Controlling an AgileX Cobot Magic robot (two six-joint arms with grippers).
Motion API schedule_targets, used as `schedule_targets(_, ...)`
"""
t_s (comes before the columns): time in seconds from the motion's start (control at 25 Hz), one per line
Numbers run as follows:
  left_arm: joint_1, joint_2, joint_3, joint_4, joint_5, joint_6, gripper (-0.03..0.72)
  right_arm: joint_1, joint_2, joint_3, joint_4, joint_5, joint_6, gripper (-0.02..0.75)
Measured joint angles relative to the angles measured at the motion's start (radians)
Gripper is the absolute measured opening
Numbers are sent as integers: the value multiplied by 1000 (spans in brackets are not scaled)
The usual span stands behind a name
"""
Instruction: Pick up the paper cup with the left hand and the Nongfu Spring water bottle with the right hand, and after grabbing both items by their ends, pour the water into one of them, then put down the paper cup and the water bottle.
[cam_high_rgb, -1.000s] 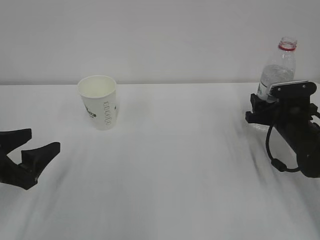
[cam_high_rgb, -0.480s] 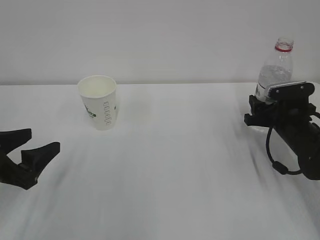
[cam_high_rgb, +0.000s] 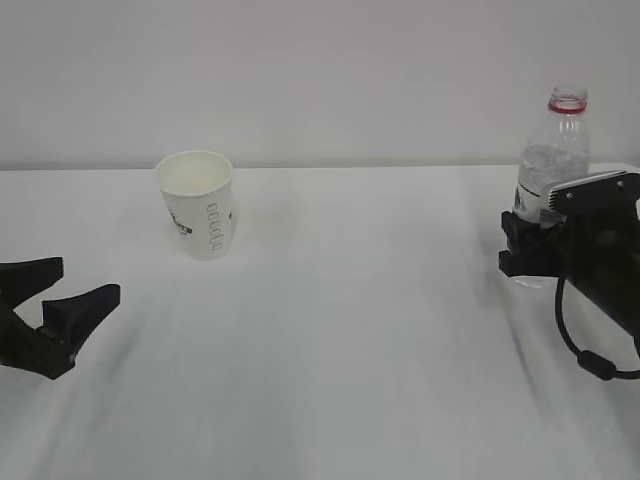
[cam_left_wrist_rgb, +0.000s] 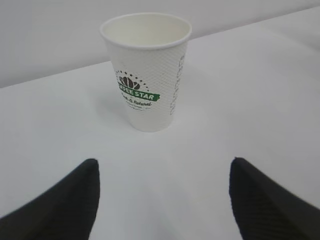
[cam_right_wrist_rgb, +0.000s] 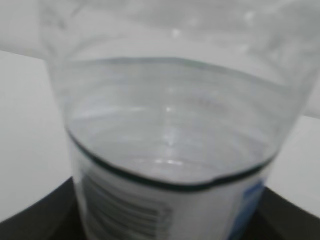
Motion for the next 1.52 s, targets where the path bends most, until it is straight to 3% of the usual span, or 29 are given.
schedule_targets(0.84,0,98,-2,44,0,0,587,0,-485,396,-28,4,17,484)
schedule_targets(1.12,-1,98,-2,80,0,0,587,0,-529,452,-36,4,77,483)
schedule_targets(1.52,-67,98,-58,80,0,0,601,0,-533,472,-68,4,94,483)
